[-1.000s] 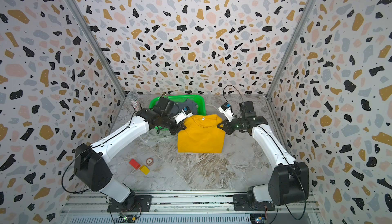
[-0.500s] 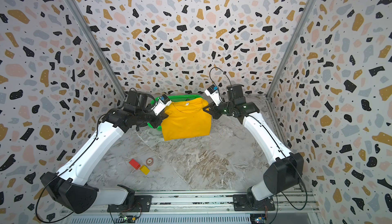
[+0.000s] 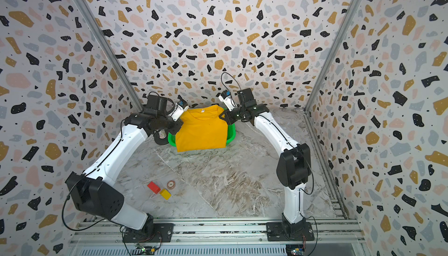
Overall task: Put the folded t-shirts into the basket
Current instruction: Place the T-shirt in the bin.
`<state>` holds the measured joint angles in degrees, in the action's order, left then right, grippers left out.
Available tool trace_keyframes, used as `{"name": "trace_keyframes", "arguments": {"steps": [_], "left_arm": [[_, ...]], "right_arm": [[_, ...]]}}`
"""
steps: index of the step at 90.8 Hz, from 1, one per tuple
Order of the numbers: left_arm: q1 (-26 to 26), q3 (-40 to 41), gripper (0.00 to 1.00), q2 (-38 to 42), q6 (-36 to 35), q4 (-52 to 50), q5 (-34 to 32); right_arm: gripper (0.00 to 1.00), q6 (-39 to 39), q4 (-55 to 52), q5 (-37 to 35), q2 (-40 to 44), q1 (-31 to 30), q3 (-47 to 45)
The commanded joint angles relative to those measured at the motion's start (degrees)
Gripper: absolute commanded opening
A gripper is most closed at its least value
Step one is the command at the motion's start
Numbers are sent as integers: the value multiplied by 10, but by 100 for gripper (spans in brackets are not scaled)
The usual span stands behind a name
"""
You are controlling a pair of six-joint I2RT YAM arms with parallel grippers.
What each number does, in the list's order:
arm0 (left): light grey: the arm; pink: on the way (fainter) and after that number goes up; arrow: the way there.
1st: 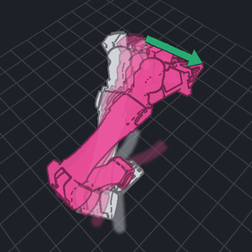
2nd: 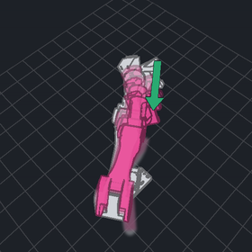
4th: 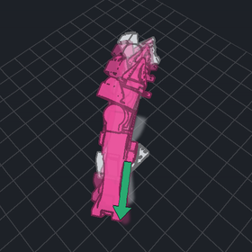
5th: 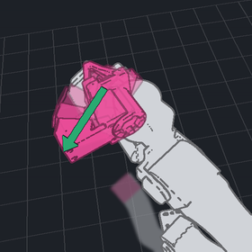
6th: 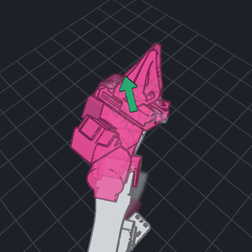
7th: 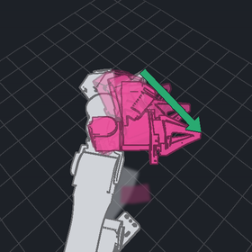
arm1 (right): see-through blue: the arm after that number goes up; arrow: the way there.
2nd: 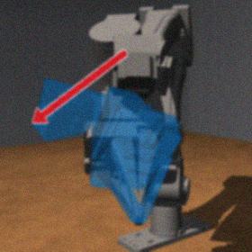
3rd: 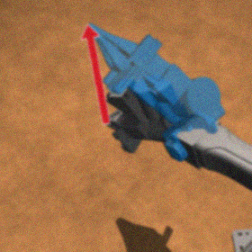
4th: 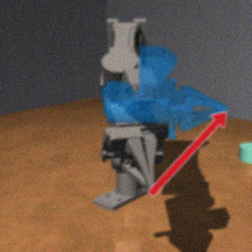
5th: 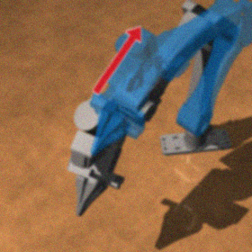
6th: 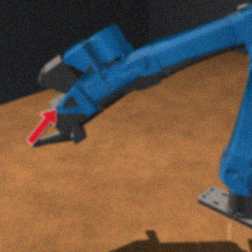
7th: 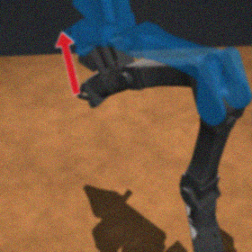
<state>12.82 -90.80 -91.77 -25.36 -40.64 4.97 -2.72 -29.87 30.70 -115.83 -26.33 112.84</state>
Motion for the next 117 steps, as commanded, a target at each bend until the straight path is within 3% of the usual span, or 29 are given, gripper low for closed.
{"name": "trace_keyframes", "arguments": {"steps": [1,30,57,117], "left_arm": [[-15,-34,0,-34,-15,12,-35],[-16,-84,0,-133,-18,31,-68],[-20,-120,0,-205,-44,61,-121],[-26,-212,0,-318,-61,64,-173]], "right_arm": [[0,-16,-46,-41,-26,7,65],[0,-51,-106,-96,-156,8,222],[0,-62,-141,-99,-262,8,370],[0,-88,-118,-130,-381,8,483]]}}
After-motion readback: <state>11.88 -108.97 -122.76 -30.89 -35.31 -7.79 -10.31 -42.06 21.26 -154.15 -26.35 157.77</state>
